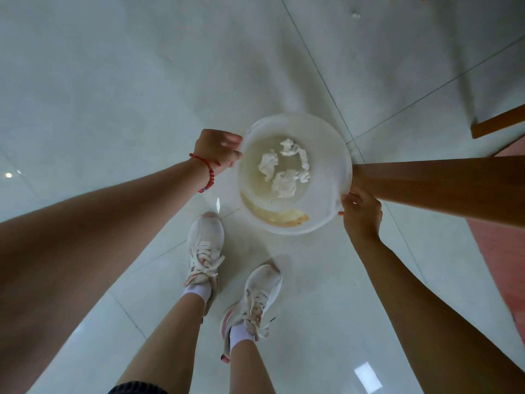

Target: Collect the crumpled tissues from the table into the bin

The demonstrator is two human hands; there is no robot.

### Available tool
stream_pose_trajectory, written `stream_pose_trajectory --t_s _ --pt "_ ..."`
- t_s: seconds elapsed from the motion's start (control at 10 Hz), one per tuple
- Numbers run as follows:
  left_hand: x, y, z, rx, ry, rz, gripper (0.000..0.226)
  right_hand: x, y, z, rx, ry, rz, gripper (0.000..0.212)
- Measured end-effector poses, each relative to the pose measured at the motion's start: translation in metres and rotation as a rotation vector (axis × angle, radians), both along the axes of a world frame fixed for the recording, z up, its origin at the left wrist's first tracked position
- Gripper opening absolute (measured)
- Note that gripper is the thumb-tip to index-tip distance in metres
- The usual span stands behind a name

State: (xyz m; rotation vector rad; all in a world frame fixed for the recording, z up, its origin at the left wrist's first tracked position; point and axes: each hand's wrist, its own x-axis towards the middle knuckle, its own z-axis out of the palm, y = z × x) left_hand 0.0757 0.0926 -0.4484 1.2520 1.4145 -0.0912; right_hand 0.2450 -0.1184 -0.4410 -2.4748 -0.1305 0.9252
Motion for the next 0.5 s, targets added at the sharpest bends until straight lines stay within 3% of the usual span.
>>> stream_pose_trajectory --t_s 0.3,0.4,0.5 --pt "-0.006 -0.009 -0.020 -0.013 0.008 0.047 0.039 -0.004 -0.001 -0.011 -0.004 -0.016 0.000 0.029" --pt "-0.010 -0.021 0.000 0.040 0.090 -0.056 0.041 -0.014 -0.002 0.007 -0.011 0.014 0.034 0.034" --pt "-0.018 -0.042 0.030 0.122 0.132 -0.329 0.047 -0.023 -0.003 0.032 -0.046 0.011 0.071 0.037"
